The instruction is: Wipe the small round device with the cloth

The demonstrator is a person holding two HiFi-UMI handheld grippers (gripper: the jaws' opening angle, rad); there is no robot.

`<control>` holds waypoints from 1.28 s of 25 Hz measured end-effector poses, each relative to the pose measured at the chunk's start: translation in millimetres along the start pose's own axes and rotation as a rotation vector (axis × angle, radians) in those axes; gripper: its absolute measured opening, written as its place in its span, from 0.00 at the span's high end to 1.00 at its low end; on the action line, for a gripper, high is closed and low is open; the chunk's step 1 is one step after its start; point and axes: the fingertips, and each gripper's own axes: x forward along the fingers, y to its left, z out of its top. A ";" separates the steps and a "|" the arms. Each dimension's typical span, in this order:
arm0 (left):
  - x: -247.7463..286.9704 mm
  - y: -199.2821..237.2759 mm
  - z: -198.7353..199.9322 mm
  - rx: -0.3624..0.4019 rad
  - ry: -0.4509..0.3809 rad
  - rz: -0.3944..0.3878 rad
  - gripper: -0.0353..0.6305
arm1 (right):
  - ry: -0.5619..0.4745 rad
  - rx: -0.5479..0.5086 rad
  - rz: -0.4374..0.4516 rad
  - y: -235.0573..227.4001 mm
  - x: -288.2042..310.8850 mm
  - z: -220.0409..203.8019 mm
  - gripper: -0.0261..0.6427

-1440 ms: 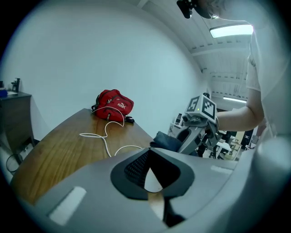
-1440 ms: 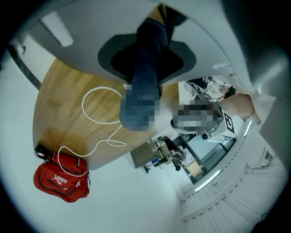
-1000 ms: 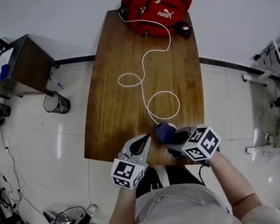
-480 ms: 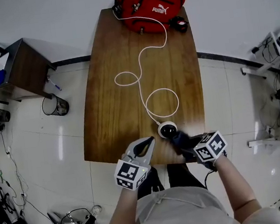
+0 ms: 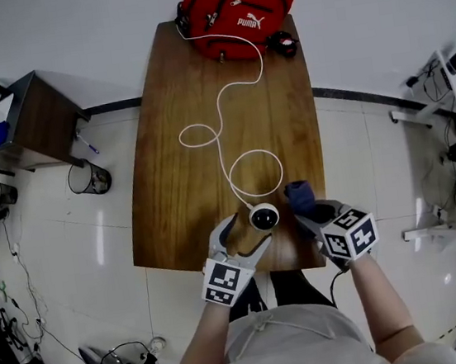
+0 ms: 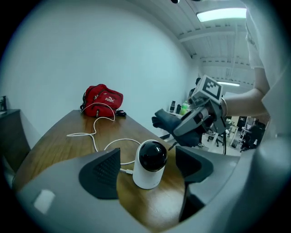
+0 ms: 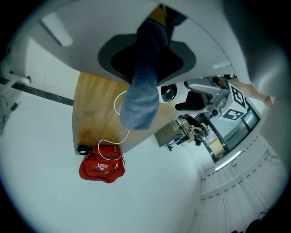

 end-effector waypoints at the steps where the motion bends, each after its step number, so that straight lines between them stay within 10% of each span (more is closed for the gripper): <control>1: 4.9 -1.1 -3.2 0.001 0.006 0.013 0.37 | -0.014 -0.005 0.001 0.5 1.6 3.6 0.78; 21: 79.3 4.9 -37.5 0.110 -0.047 0.219 0.31 | -0.048 -0.160 0.105 -31.5 4.9 12.0 0.78; 32: 54.3 -2.9 6.2 0.024 -0.075 0.124 0.39 | -0.003 -0.142 0.109 -25.5 8.0 0.6 0.78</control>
